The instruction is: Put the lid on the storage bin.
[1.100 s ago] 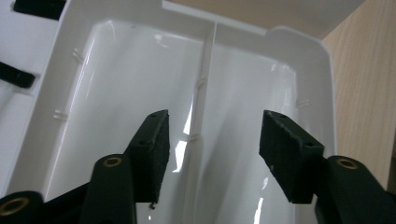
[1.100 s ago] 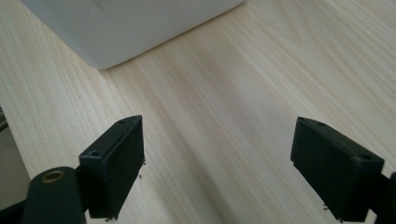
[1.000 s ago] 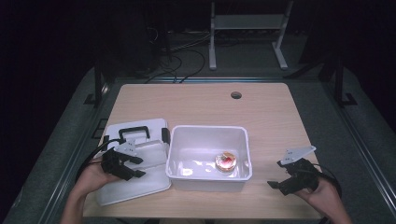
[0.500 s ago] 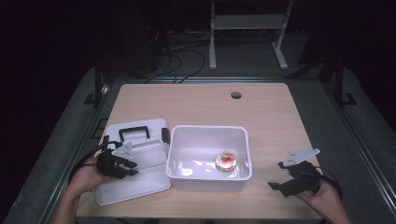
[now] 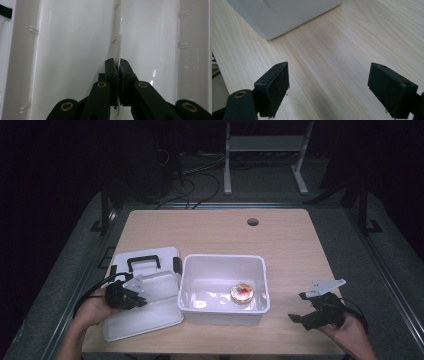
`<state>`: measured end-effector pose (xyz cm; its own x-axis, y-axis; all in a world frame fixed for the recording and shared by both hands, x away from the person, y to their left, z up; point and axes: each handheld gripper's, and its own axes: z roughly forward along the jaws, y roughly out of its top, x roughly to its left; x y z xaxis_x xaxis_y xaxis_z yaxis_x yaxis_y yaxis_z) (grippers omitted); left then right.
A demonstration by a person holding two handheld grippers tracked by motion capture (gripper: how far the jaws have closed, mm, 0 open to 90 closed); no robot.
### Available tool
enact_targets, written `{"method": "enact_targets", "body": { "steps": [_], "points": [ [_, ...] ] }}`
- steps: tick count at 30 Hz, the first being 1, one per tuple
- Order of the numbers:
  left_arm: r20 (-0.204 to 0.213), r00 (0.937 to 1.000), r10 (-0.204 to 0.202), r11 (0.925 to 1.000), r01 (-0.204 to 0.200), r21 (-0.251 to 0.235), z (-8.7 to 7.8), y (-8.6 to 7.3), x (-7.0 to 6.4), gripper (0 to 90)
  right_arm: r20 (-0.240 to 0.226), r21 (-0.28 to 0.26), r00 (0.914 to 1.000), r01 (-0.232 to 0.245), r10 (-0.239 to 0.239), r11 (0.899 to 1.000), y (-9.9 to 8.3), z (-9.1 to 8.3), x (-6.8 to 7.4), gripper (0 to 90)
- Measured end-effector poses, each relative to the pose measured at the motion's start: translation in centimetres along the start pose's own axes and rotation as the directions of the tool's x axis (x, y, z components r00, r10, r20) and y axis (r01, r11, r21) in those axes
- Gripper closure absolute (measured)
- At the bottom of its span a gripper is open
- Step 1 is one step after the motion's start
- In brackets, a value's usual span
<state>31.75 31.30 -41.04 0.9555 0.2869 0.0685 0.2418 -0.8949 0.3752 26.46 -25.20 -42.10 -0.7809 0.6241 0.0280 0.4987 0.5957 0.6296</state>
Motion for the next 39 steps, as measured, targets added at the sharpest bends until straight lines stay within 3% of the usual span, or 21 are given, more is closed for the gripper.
{"method": "enact_targets", "body": {
  "steps": [14, 28, 36, 39],
  "points": [
    [0.005, 0.9999, 0.013, 0.9995, -0.013, 0.027, -1.7, 0.0, -0.3, 89.3, -0.001, 0.002, 1.0000, -0.004, 0.004, 1.000, -0.3, 0.2, 0.0, 16.7],
    [0.015, 0.9995, -0.028, 0.9996, 0.028, -0.004, -7.7, -1.1, -0.2, 89.2, -0.009, 0.004, 0.9999, 0.007, -0.007, 1.000, -0.2, 0.5, 0.2, 16.7],
    [0.012, 0.9999, -0.003, 0.9998, 0.003, 0.020, -11.1, 0.7, 0.3, 89.2, -0.017, 0.008, 0.9999, 0.001, -0.001, 1.000, -0.3, 0.7, 0.1, 16.7],
    [0.012, 0.9999, 0.010, 0.9999, -0.010, 0.004, -12.2, 1.7, 0.3, 89.2, -0.021, 0.013, 0.9998, -0.003, 0.003, 1.000, -0.3, 0.9, 0.1, 16.7]
  ]
}}
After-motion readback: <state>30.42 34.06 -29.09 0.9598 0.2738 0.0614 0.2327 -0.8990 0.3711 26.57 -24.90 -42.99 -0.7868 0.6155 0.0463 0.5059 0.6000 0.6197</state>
